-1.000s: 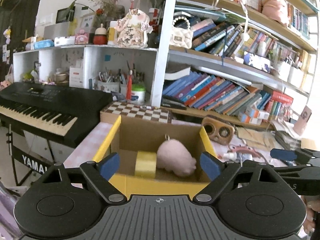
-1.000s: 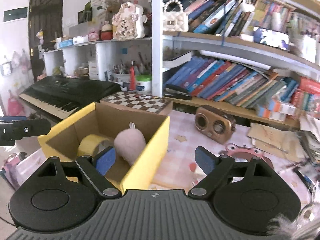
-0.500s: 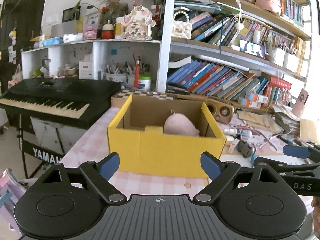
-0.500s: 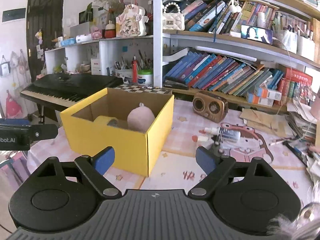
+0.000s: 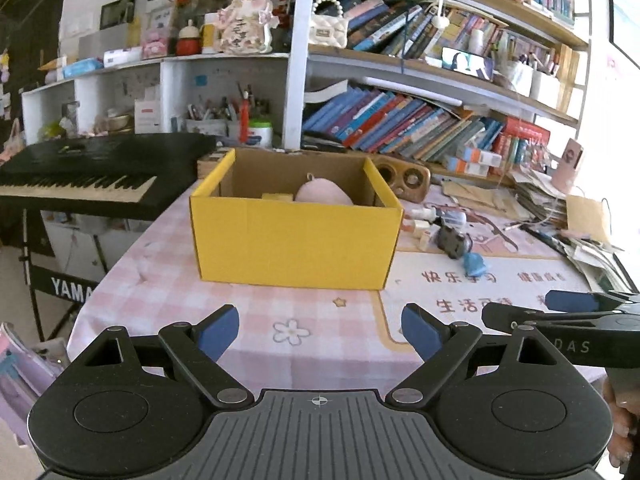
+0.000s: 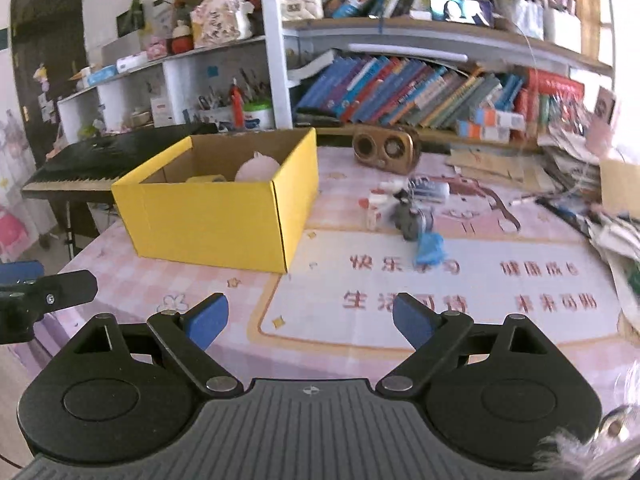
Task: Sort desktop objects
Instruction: 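Move the left tool toward the blue plastic bag by the toy car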
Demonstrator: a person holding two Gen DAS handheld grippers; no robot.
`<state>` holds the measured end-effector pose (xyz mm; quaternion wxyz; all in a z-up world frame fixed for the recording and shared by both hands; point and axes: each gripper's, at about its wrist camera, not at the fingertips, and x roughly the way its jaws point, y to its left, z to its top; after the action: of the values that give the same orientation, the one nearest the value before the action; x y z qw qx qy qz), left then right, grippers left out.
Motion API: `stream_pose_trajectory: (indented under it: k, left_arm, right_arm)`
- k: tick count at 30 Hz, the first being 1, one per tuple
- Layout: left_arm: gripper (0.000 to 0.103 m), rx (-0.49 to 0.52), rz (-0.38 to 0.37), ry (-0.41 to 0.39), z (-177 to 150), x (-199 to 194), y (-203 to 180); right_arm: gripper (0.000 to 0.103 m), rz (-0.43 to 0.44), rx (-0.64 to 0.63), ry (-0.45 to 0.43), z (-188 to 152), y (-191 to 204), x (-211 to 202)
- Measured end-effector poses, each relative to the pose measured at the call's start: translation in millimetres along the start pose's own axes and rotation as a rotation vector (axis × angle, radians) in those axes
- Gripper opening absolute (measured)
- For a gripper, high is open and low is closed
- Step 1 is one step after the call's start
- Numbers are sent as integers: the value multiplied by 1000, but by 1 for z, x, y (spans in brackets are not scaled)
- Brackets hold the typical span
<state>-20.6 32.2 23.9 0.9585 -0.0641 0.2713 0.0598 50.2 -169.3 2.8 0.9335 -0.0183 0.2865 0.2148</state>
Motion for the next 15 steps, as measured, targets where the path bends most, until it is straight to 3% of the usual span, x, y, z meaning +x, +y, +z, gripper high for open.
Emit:
stream_pose_trajectory:
  k: [15]
  left_arm:
    - [91,26,-63,44,-8,4,-12]
  right_arm:
    - [92,-41,7,47,-17,-3,-16]
